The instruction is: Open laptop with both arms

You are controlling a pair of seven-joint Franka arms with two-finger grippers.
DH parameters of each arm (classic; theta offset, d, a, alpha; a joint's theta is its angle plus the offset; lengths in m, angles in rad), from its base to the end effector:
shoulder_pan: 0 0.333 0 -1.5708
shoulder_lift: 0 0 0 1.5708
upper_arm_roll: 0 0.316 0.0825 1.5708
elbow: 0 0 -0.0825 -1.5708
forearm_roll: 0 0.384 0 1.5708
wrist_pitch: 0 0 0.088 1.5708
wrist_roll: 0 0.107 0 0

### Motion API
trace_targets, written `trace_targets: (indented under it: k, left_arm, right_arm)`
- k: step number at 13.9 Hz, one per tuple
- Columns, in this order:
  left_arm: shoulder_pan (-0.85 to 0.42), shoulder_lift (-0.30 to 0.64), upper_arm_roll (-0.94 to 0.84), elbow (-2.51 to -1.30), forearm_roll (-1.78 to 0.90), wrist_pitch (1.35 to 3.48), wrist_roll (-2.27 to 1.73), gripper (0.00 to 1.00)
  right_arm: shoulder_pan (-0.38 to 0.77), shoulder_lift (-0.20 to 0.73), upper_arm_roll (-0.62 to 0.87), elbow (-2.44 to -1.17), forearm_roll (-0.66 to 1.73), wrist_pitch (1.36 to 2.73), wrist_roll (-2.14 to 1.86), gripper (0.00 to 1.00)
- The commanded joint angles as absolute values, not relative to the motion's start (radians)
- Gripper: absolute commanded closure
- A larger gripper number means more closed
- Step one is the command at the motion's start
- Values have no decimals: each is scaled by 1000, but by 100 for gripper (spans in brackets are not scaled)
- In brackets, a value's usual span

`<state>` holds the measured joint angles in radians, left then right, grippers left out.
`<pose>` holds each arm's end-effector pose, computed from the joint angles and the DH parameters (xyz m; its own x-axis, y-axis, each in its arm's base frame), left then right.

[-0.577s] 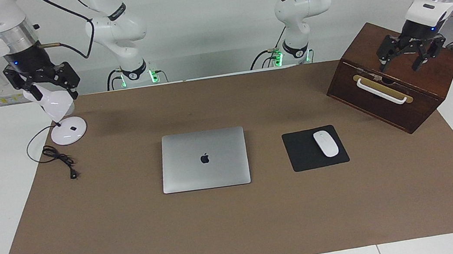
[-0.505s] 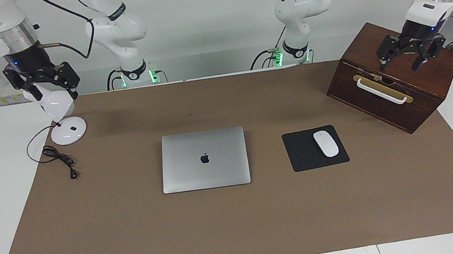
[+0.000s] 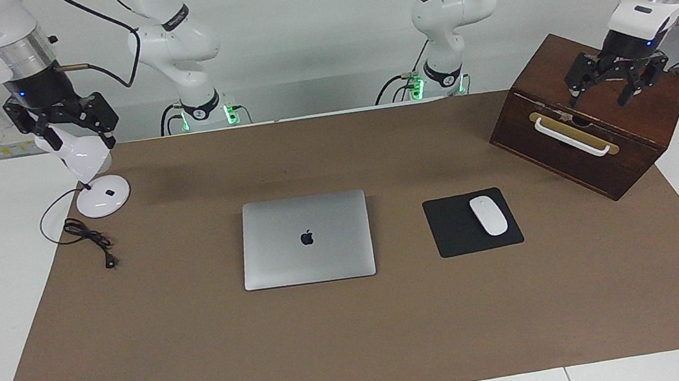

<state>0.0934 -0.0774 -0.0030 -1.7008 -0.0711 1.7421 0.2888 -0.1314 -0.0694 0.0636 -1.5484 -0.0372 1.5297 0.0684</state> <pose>0.5440 0.0428 0.6210 0.9736 -0.1854 0.1332 -0.1914 -0.9809 0.0342 0.5272 -0.0385 0.6689 0.9891 -0.1371 0.0533 -0.1392 -0.9895 0.0379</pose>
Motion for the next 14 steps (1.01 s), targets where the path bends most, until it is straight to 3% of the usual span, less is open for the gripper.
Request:
trace_targets:
  k: [1, 9, 14]
  left_arm:
    - [103, -71, -11, -1683, -51, 1727, 282, 0]
    - [104, -71, -11, -1683, -51, 1724, 282, 0]
    - [86, -68, -17, -1678, -45, 1732, 282, 0]
  right_arm:
    - [-124, -90, 34, -1575, -17, 1531, -1, 0]
    - [3, -89, -87, -1825, 377, 2063, 61, 0]
    - [133, -90, -106, -1925, 448, 2282, 237, 0]
